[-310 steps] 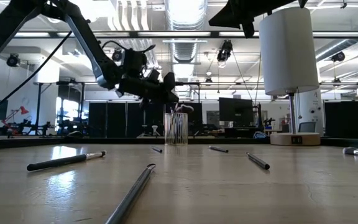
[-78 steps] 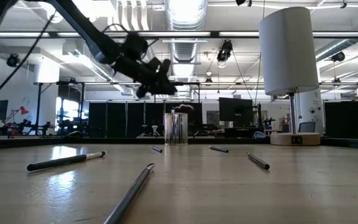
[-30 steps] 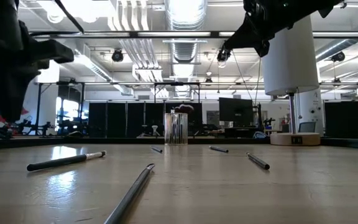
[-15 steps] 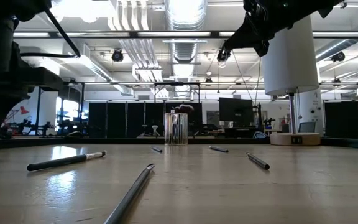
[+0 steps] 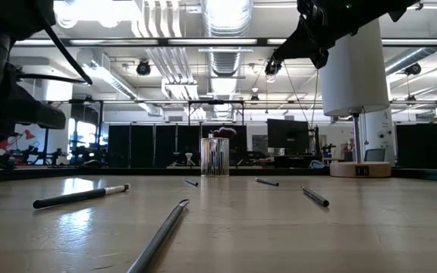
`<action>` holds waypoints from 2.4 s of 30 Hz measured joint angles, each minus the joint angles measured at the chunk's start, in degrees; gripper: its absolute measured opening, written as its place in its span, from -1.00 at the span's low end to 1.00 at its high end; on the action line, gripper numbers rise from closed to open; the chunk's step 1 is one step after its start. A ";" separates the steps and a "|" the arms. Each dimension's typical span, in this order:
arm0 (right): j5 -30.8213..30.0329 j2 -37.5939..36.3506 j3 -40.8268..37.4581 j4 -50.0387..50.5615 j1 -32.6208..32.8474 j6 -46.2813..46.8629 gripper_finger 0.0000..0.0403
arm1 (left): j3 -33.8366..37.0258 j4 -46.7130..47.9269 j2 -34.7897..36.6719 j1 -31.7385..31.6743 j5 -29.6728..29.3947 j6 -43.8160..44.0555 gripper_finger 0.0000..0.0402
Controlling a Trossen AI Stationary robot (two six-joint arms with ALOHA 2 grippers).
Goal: Put items in baskets/containers
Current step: Put the black eyeshadow brush into the yellow pen holder
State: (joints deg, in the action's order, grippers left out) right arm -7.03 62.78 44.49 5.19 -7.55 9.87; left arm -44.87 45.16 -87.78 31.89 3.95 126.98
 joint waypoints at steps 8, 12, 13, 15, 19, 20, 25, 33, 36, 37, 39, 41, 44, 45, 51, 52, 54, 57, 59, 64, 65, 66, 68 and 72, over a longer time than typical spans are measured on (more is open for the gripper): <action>-0.46 0.00 0.00 -0.02 -0.01 -0.90 -0.96 | -0.03 -0.12 -0.14 0.86 -1.37 -0.26 -0.97; -0.47 0.00 0.00 -0.02 -0.31 -0.90 -0.96 | -1.11 1.24 3.83 0.86 -5.84 -2.12 -0.99; -0.50 0.00 0.00 -0.09 -0.35 -0.90 -0.96 | -1.51 1.80 5.54 0.82 -7.81 -2.45 -0.99; -0.50 0.00 0.00 -0.27 -0.66 -0.90 -0.96 | -2.20 2.92 8.57 0.84 -12.47 -2.87 -0.99; -0.49 -0.02 0.03 -0.75 -1.34 -0.79 -0.96 | -4.09 3.20 14.63 0.83 -26.63 -5.22 -1.00; -0.48 -0.02 0.04 -1.05 -1.50 -0.80 -0.96 | -4.76 3.21 15.83 0.78 -30.32 -6.29 -1.00; -0.44 -0.04 0.07 -2.21 -2.16 -0.90 -0.96 | -8.50 2.05 20.11 -0.72 -46.28 -17.60 -1.00; 5.98 0.30 0.07 -9.30 -2.27 -0.59 -0.96 | -7.56 -23.58 26.68 -8.79 -51.91 -62.67 -1.00; 12.04 1.50 0.11 -13.73 -2.25 3.28 -0.96 | -5.33 -40.44 29.32 -15.07 -43.74 -82.75 -1.00; 13.36 1.88 0.11 -14.69 -2.25 5.14 -0.96 | -4.38 -46.70 30.02 -17.84 -39.64 -87.99 -1.00; 14.77 2.53 0.11 -17.05 -2.15 9.24 -0.96 | -3.06 -57.20 30.56 -24.08 -30.41 -94.90 -1.00; 15.88 2.92 0.11 -18.97 -1.84 11.64 -0.96 | -2.49 -63.23 30.05 -30.46 -19.86 -96.99 -1.00; 16.22 3.93 1.68 -19.39 -1.16 13.36 -0.91 | -2.44 -68.36 27.95 -38.38 -7.88 -98.03 -1.00; 16.25 4.45 2.72 -19.12 -0.85 13.47 -0.87 | -2.44 -70.06 27.05 -40.33 -4.76 -98.03 -1.00; 16.31 9.98 11.12 -17.26 0.33 13.76 -0.54 | -2.93 -77.37 21.78 -46.39 7.93 -96.43 -1.00; 16.28 11.14 12.99 -15.81 0.31 13.79 -0.48 | -3.49 -77.58 21.11 -46.53 8.86 -96.82 -1.00; 15.86 13.78 17.31 -12.53 -0.05 13.71 -0.36 | -4.36 -77.67 20.12 -46.70 10.36 -97.84 -1.00; 15.68 17.39 24.12 -6.58 -0.88 13.39 -0.22 | -5.43 -77.56 19.09 -46.96 11.20 -98.88 -1.00; 15.61 19.54 28.56 -2.87 -1.28 12.74 -0.17 | -5.60 -77.44 18.94 -47.33 11.74 -99.23 -1.00; 15.91 24.15 35.95 3.22 -1.62 11.14 -0.17 | -5.61 -77.59 19.66 -48.03 11.93 -99.89 -1.00; 15.91 24.88 36.89 3.03 -1.62 10.47 -0.20 | -5.61 -77.45 19.83 -48.24 12.15 -99.89 -1.00; 15.91 25.43 37.49 2.97 -1.62 9.89 -0.23 | -5.67 -77.35 19.90 -48.36 12.41 -99.96 -1.00; 15.91 26.42 38.76 3.16 -1.62 9.34 -0.33 | -5.78 -76.83 19.96 -48.46 12.74 -100.18 -1.00; 15.87 26.99 40.14 3.02 -1.73 8.17 -0.59 | -5.67 -75.45 20.26 -48.91 12.98 -100.19 -1.00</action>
State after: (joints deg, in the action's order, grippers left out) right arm 8.84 89.78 84.63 8.21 -9.28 18.04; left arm -50.54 -30.29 -67.52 -17.01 16.93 26.79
